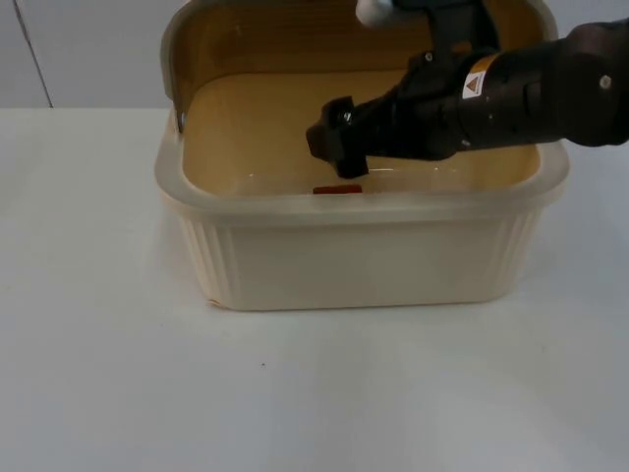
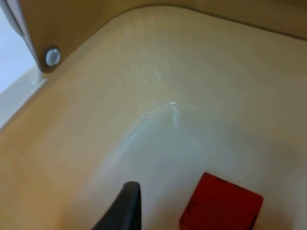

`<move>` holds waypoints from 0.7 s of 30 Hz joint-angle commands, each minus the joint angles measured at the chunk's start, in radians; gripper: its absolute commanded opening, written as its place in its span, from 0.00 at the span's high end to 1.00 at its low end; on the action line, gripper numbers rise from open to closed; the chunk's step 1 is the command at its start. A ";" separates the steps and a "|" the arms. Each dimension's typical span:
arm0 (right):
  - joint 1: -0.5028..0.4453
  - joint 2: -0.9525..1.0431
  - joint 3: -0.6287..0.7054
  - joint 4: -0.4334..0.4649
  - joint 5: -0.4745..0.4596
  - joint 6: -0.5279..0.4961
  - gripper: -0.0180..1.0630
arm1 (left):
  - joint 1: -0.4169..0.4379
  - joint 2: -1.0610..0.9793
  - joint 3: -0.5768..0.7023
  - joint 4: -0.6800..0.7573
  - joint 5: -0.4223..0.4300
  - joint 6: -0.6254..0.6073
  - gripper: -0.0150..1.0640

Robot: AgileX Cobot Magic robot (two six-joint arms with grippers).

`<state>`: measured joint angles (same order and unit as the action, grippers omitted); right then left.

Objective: Open the box lid with the left hand, place the block into the box with the right hand, then close the box lid with the left hand.

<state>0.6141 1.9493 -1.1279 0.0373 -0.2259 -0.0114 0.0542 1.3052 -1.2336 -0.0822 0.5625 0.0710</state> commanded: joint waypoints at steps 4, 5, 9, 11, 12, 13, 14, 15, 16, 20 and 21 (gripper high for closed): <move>0.000 -0.017 -0.006 0.003 0.047 -0.008 0.04 | 0.005 0.002 0.003 -0.004 -0.012 0.001 0.01; 0.000 -0.017 -0.006 0.003 0.047 -0.008 0.04 | 0.005 0.002 0.003 -0.004 -0.012 0.001 0.01; 0.000 -0.070 -0.007 -0.005 0.128 -0.008 0.04 | 0.005 0.002 0.003 -0.001 -0.010 0.001 0.01; 0.000 -0.091 -0.007 -0.007 0.146 -0.008 0.04 | 0.005 0.002 0.003 -0.001 -0.010 0.001 0.01; 0.000 -0.114 -0.007 -0.007 0.169 -0.008 0.04 | 0.005 0.002 0.003 -0.001 -0.010 0.001 0.01; 0.000 -0.135 -0.007 -0.007 0.195 -0.008 0.04 | 0.005 0.002 0.003 -0.001 -0.010 0.001 0.01; 0.000 -0.161 -0.007 -0.007 0.226 -0.008 0.04 | 0.005 0.002 0.003 -0.001 -0.010 0.001 0.01; 0.000 -0.203 -0.007 -0.007 0.275 -0.008 0.04 | 0.005 0.002 0.003 -0.001 -0.010 0.001 0.01; 0.000 -0.203 -0.007 -0.007 0.275 -0.008 0.04 | 0.005 0.002 0.003 -0.001 -0.010 0.001 0.01; 0.000 -0.295 -0.007 -0.007 0.387 -0.008 0.04 | 0.005 0.002 0.003 -0.001 -0.014 0.001 0.01; 0.000 -0.319 -0.007 -0.007 0.405 -0.008 0.04 | 0.005 0.002 0.003 -0.001 -0.014 0.001 0.01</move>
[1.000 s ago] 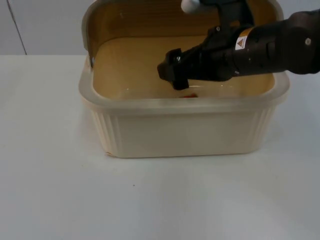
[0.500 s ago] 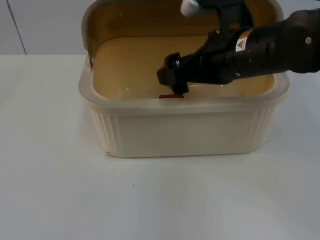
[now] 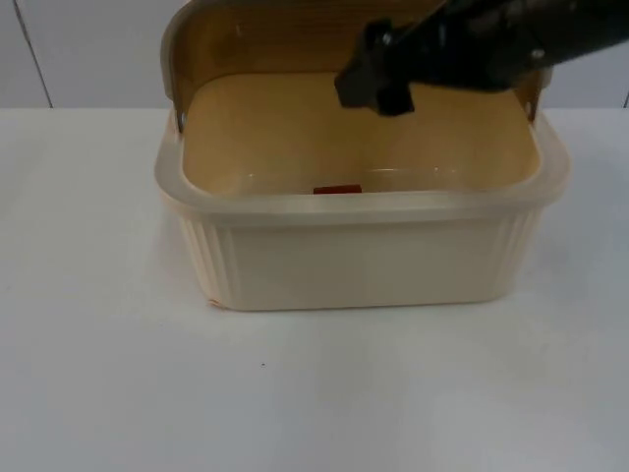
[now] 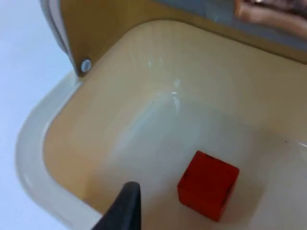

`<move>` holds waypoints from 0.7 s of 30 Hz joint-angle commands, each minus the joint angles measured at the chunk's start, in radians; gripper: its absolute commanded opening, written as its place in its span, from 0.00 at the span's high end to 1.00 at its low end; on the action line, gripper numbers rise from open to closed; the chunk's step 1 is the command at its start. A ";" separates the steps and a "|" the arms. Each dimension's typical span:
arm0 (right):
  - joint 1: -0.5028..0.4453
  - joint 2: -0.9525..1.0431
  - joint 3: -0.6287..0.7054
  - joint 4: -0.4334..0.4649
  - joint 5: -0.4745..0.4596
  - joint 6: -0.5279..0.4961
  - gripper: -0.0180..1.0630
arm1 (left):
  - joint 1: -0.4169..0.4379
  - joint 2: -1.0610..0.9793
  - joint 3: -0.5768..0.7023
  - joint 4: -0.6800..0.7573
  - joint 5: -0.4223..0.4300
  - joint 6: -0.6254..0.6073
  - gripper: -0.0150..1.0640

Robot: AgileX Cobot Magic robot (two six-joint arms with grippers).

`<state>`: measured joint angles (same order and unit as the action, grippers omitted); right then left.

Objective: Open the box lid with the left hand, place the block into the box with the right hand, then close the box lid with the left hand.

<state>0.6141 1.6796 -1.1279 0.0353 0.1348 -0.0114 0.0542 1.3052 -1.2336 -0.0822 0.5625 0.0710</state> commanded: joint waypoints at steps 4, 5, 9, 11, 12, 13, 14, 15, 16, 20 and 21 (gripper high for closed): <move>0.000 -0.131 -0.007 -0.005 0.074 -0.008 0.04 | 0.005 0.002 0.003 -0.003 -0.018 0.001 0.01; 0.000 -0.160 -0.007 -0.005 0.088 -0.008 0.04 | 0.005 0.002 0.003 -0.003 -0.018 0.001 0.01; 0.000 -0.240 -0.007 -0.007 0.106 -0.008 0.04 | 0.005 0.002 0.003 -0.008 -0.018 0.001 0.01; 0.000 -0.307 -0.007 -0.035 0.113 -0.008 0.04 | 0.005 0.002 0.003 -0.008 -0.018 0.001 0.01; 0.000 -0.328 -0.007 -0.054 0.115 -0.008 0.04 | 0.005 0.002 0.003 -0.008 -0.018 0.001 0.01; -0.002 -0.340 -0.007 -0.065 0.115 -0.008 0.04 | 0.005 0.002 0.003 -0.008 -0.018 0.001 0.01; -0.002 -0.340 -0.007 -0.065 0.115 -0.008 0.04 | 0.005 0.002 0.003 -0.008 -0.018 0.001 0.01; -0.002 -0.364 -0.007 -0.080 0.115 -0.008 0.04 | 0.005 0.002 0.003 -0.008 -0.018 0.001 0.01; -0.007 -0.389 -0.008 -0.099 0.115 -0.008 0.04 | 0.005 0.002 0.003 -0.008 -0.018 0.001 0.01; -0.056 -0.469 -0.027 -0.111 0.130 0.004 0.04 | 0.005 0.002 0.003 -0.008 -0.018 0.001 0.01; -0.076 -0.489 -0.045 -0.111 0.143 0.004 0.04 | 0.005 0.002 0.003 -0.008 -0.018 0.001 0.01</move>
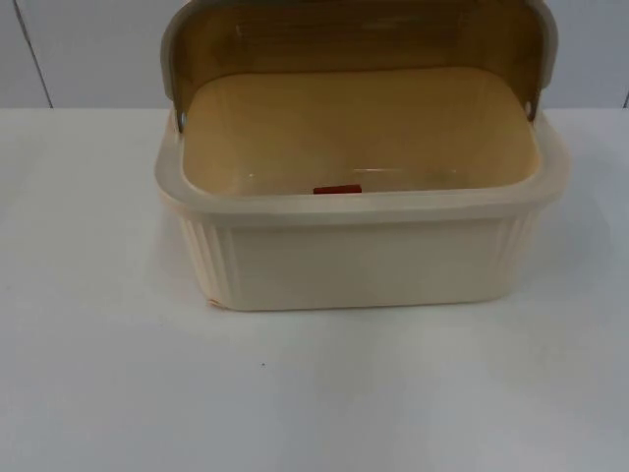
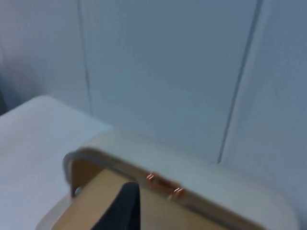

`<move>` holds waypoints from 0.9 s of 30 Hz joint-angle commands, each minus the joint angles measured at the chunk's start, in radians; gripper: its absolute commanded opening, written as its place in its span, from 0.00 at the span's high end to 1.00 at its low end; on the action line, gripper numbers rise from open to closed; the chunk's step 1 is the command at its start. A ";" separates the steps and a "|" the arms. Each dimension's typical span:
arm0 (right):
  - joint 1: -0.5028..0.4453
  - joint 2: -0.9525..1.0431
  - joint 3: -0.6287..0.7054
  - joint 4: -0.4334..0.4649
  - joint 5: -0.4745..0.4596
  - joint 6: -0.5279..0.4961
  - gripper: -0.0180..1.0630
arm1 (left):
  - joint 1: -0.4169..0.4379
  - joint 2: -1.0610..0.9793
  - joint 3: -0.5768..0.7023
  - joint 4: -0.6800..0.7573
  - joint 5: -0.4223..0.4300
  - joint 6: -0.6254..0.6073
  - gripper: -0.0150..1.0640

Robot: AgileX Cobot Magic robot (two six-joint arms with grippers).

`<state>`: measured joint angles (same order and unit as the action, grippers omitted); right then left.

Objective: Open the box lid with the left hand, place the block into the box with the right hand, then close the box lid with the left hand.

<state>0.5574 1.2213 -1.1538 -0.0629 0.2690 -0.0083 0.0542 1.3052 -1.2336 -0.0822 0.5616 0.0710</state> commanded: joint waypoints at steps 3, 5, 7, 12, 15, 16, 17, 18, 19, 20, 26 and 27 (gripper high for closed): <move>-0.063 -0.069 -0.069 -0.015 0.028 -0.006 0.04 | 0.005 0.002 0.003 -0.008 -0.017 0.001 0.01; -0.117 -0.098 -0.122 -0.022 0.046 -0.008 0.04 | 0.005 0.002 0.003 -0.008 -0.017 0.001 0.01; -0.187 -0.114 -0.173 -0.040 0.066 -0.008 0.04 | 0.005 0.002 0.003 -0.010 -0.017 0.001 0.01; -0.340 -0.123 -0.242 -0.069 0.116 -0.008 0.04 | 0.005 0.002 0.003 -0.012 -0.017 0.001 0.01; -0.477 -0.126 -0.247 -0.069 0.149 -0.023 0.04 | 0.005 0.002 0.003 -0.012 -0.017 0.001 0.01; -0.477 -0.126 -0.247 -0.069 0.149 -0.023 0.04 | 0.005 0.002 0.003 -0.012 -0.017 0.001 0.01; -0.516 -0.126 -0.247 -0.067 0.168 -0.026 0.04 | 0.005 0.002 0.003 -0.012 -0.017 0.001 0.01; -0.558 -0.126 -0.245 -0.065 0.177 -0.026 0.04 | 0.005 0.002 0.003 -0.012 -0.017 0.001 0.01; -0.597 -0.126 -0.243 -0.062 0.179 -0.026 0.04 | 0.005 0.002 0.003 -0.012 -0.017 0.001 0.01; -0.626 -0.126 -0.241 -0.056 0.179 -0.026 0.04 | 0.005 0.002 0.003 -0.012 -0.017 0.001 0.01; -0.703 -0.126 -0.126 0.007 0.106 -0.026 0.04 | 0.005 0.002 0.003 -0.011 -0.029 0.001 0.01; -0.703 -0.126 -0.126 0.007 0.106 -0.026 0.04 | 0.005 0.002 0.003 -0.011 -0.029 0.001 0.01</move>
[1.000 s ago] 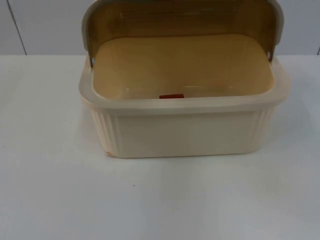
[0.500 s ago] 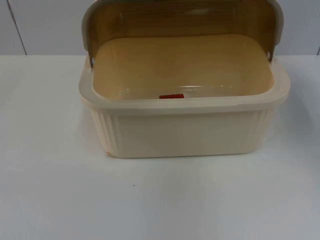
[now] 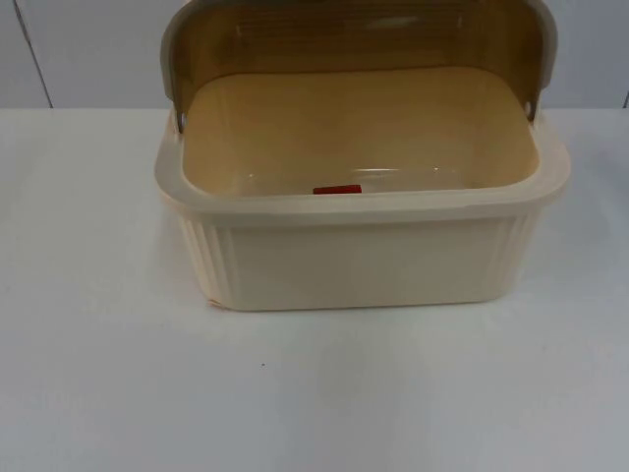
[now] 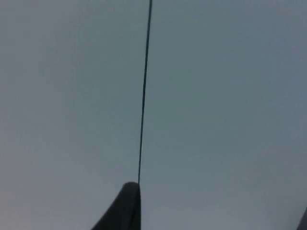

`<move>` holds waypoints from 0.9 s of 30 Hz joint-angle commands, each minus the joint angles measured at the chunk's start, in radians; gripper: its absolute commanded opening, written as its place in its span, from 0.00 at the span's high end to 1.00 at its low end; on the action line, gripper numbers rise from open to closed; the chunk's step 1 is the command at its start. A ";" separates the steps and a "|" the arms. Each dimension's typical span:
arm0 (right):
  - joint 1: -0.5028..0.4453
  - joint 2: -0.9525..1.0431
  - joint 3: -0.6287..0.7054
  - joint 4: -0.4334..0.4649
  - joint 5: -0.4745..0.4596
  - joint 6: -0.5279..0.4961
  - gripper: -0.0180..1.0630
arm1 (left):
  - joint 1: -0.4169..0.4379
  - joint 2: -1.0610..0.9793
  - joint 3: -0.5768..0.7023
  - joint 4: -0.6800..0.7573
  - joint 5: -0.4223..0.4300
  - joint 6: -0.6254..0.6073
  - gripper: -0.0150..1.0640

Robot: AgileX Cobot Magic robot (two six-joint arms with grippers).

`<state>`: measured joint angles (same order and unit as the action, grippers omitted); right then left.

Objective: Open the box lid with the left hand, place the block into the box with the right hand, then close the box lid with the left hand.

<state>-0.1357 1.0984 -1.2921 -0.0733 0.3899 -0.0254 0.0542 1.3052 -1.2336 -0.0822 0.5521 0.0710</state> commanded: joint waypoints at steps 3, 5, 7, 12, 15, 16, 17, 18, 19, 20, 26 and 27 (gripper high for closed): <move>-0.009 -0.003 0.153 0.046 -0.097 -0.009 0.04 | 0.005 0.002 0.003 -0.011 -0.019 0.001 0.01; -0.009 -0.005 0.256 0.060 -0.179 -0.009 0.04 | 0.005 0.002 0.003 -0.011 -0.019 0.001 0.01; -0.009 -0.005 0.291 0.060 -0.204 -0.009 0.04 | 0.005 0.002 0.003 -0.011 -0.019 0.001 0.01; -0.009 -0.005 0.394 0.060 -0.245 0.018 0.04 | 0.005 0.002 0.003 -0.011 -0.015 0.001 0.01; -0.009 -0.005 0.394 0.060 -0.264 0.039 0.04 | 0.003 0.002 0.003 -0.011 -0.007 0.001 0.01; -0.009 -0.005 0.394 0.060 -0.264 0.039 0.04 | 0.003 0.002 0.003 -0.011 -0.007 0.001 0.01; -0.009 -0.005 0.394 0.060 -0.266 0.039 0.04 | 0.001 0.002 0.003 -0.011 -0.007 0.001 0.01; -0.009 -0.005 0.394 0.060 -0.264 0.039 0.04 | -0.010 0.002 0.001 -0.008 -0.009 0.001 0.01; -0.009 -0.005 0.394 0.060 -0.264 0.039 0.04 | -0.019 0.002 -0.005 -0.004 -0.009 0.003 0.01; -0.009 -0.005 0.394 0.060 -0.264 0.039 0.04 | -0.032 0.004 -0.018 -0.004 -0.009 0.003 0.01; -0.009 -0.005 0.394 0.060 -0.266 0.039 0.04 | -0.076 0.052 -0.128 -0.008 0.020 0.058 0.01; -0.005 -0.005 0.394 0.060 -0.266 0.039 0.04 | -0.088 0.071 -0.162 -0.008 0.025 0.079 0.01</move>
<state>-0.1396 1.0984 -0.9003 -0.0150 0.1410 0.0069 -0.0274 1.3714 -1.3826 -0.0822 0.5717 0.1336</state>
